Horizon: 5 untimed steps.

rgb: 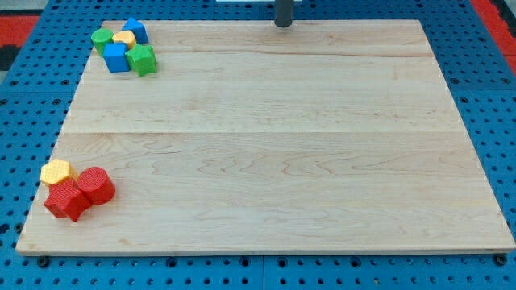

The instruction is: Move arm at the bottom center of the board

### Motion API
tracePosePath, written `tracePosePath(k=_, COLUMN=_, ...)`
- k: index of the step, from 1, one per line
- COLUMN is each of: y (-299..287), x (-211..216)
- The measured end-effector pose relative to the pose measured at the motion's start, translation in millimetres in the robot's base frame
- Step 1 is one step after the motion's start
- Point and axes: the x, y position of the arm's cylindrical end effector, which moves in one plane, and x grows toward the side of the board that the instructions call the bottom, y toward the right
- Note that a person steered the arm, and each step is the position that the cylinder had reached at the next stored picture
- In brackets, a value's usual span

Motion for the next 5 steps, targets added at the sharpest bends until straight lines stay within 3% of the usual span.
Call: tracePosePath(k=5, y=21, x=-1)
